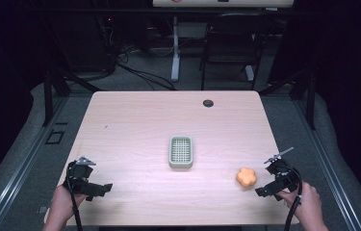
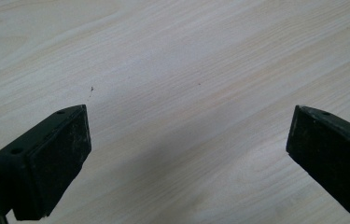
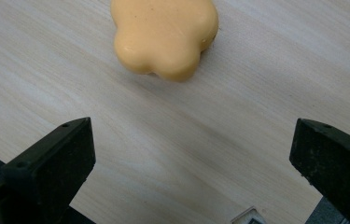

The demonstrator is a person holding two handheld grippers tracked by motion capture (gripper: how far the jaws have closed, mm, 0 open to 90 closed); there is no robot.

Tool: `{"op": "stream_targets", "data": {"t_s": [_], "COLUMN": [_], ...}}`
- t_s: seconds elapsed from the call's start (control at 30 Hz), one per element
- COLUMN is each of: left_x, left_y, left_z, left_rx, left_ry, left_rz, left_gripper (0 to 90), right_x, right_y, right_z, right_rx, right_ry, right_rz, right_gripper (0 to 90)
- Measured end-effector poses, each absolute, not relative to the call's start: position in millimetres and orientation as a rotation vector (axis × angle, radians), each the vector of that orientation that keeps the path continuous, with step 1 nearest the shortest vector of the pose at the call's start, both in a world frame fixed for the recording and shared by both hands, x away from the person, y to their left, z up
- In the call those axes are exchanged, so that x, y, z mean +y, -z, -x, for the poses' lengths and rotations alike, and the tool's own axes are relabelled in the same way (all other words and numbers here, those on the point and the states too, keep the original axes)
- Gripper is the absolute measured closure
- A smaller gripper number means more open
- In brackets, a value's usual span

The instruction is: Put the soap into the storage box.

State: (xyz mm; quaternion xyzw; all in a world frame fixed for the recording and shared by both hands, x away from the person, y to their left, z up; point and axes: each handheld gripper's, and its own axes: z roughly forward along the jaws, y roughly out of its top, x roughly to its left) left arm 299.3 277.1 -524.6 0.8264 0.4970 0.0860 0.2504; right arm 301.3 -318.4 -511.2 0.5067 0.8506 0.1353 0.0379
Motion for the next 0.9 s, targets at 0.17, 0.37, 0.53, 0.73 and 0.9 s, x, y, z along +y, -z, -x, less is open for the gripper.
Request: {"op": "stream_targets", "data": {"t_s": [0.17, 0.37, 0.53, 0.73, 0.9], "left_x": [277, 278, 276, 277, 276], "left_y": [525, 525, 525, 525, 525], "left_z": [-299, -299, -299, -299, -299], "left_rx": [1.352, 1.357, 1.356, 1.359, 1.356], "left_ry": [-0.236, -0.236, -0.243, -0.246, -0.242], "left_rz": [-2.244, -2.238, -2.239, -2.24, -2.242], "left_gripper": [0.2, 0.2, 0.2, 0.2, 0.2], "right_x": [-317, -316, -313, -305, -293], "right_y": [508, 504, 501, 497, 496], "right_z": [-300, -301, -305, -313, -322], "right_rx": [2.602, 2.614, 2.623, 2.632, 2.651], "right_ry": [-0.427, -0.421, -0.428, -0.439, -0.42], "right_rz": [-1.547, -1.526, -1.501, -1.48, -1.44], "right_gripper": [0.0, 0.0, 0.0, 0.0, 0.0]}}
